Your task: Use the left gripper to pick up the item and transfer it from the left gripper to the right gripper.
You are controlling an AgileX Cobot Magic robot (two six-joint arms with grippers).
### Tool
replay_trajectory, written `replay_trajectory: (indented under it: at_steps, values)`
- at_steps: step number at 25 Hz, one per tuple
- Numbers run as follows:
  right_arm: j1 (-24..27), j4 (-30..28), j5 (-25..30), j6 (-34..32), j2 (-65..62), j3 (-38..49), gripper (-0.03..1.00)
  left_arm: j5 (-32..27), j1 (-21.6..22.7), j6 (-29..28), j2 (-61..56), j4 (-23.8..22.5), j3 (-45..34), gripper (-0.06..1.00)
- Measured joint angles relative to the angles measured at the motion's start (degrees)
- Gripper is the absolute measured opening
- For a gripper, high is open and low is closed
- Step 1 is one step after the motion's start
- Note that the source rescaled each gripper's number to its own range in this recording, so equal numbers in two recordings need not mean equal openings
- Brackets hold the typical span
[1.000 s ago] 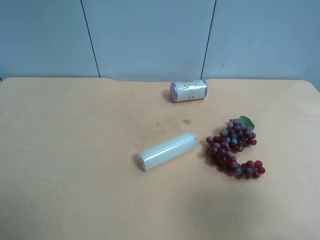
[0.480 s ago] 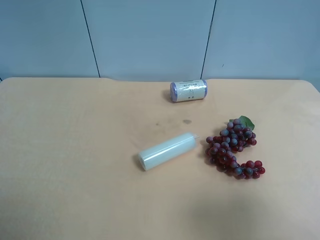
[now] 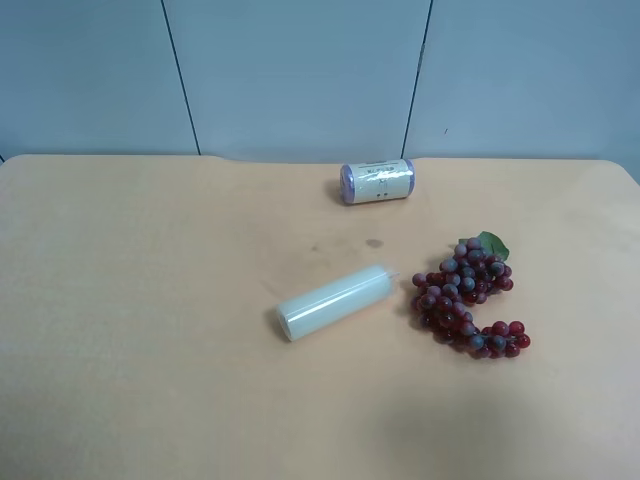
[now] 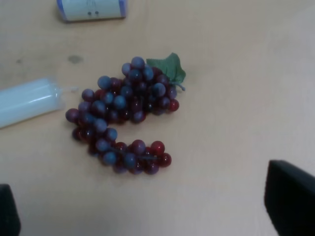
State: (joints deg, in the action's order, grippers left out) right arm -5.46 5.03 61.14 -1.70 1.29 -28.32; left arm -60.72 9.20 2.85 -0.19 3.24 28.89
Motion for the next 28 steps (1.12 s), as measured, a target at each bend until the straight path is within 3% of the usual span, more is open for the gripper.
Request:
replay_trajectory:
  at_steps: [28]
  values:
    - [1.1,0.0,-0.1,0.0,-1.5,0.0,1.00,0.1,0.0,0.0,0.0,0.0,0.0,1.00]
